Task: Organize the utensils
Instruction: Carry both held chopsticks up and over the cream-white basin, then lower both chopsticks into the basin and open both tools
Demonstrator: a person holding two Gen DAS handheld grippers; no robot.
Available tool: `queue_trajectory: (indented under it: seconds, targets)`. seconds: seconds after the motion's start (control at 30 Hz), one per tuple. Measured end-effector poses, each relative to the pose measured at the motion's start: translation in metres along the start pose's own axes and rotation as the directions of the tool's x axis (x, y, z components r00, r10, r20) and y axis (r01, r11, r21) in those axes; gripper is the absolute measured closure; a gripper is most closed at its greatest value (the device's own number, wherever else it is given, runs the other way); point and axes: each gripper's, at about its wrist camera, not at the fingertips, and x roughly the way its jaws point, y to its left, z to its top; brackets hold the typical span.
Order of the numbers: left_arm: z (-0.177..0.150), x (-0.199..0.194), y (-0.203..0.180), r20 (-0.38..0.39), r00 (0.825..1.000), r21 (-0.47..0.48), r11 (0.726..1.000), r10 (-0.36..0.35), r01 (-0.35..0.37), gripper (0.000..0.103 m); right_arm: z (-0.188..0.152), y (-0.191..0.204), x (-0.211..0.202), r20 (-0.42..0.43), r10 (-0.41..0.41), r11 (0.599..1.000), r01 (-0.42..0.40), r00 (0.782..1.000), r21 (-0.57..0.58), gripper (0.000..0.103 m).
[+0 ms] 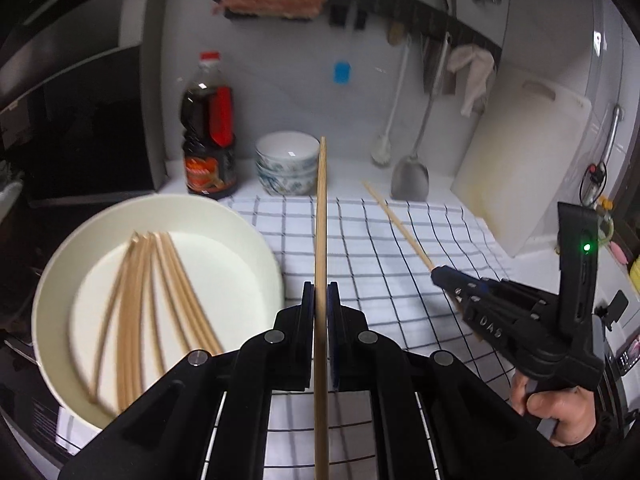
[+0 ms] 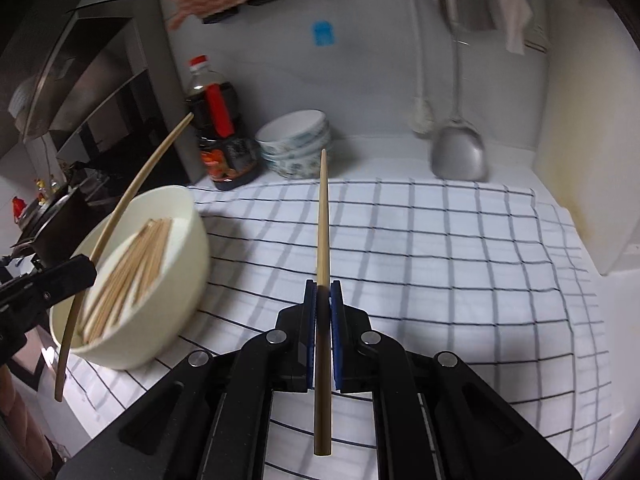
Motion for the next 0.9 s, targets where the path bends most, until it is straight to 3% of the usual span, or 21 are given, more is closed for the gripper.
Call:
queue_trajectory:
  seconds: [0.2,0.53,0.87,0.9]
  targets:
    - [0.006,-0.022,0.054,0.052,0.996,-0.037,0.997,0.071,-0.07,0.096,0.022,0.054,0.014,0.018,0.085,0.996,-0.085,0.996,-0.009,0.096]
    - [0.003,-0.01,0.147,0.0,0.983,-0.151,0.972,0.182,-0.18,0.096,0.042,0.15,0.063,-0.059,0.166,0.98,-0.171,0.984,-0.102,0.096]
    - [-0.01,0.02,0.177,-0.088,0.98,-0.185,0.964,0.178,-0.191,0.096,0.033,0.187,0.093,-0.159,0.17,0.971,-0.193,0.972,-0.138,0.096]
    - [-0.011,0.02,0.179,-0.091,0.979,-0.191,0.962,0.18,-0.195,0.091,0.031,0.187,0.092,-0.162,0.164,0.972,-0.187,0.973,-0.142,0.094]
